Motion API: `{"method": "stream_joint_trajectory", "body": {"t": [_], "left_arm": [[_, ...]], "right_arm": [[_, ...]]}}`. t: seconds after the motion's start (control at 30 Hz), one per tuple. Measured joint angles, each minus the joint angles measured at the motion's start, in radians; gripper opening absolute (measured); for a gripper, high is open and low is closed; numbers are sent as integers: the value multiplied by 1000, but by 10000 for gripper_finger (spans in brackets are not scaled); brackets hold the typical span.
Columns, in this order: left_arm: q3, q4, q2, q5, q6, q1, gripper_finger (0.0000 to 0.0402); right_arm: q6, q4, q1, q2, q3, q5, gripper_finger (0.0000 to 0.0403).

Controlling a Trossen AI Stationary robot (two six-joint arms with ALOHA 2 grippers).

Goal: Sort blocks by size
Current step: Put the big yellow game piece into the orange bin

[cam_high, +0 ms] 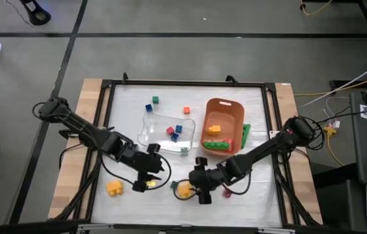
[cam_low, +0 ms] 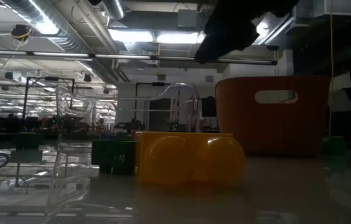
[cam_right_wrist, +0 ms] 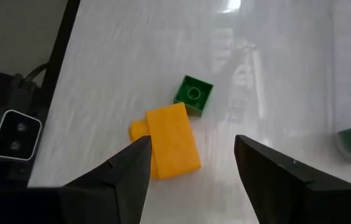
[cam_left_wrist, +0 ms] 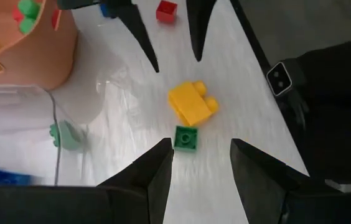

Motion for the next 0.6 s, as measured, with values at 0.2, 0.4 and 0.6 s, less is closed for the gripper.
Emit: {"method": "stream_joint_trajectory", "body": {"t": [0.2, 0.4, 0.6], "left_arm": [[0, 88, 103, -51, -20, -38, 150], [0, 267, 273, -95, -13, -77, 150], [-1, 379, 406, -133, -37, -92, 150]], "right_arm": [[-8, 64, -41, 7, -30, -74, 231], [-33, 78, -44, 50, -31, -92, 231], [-34, 85, -43, 78, -30, -120, 231]]}}
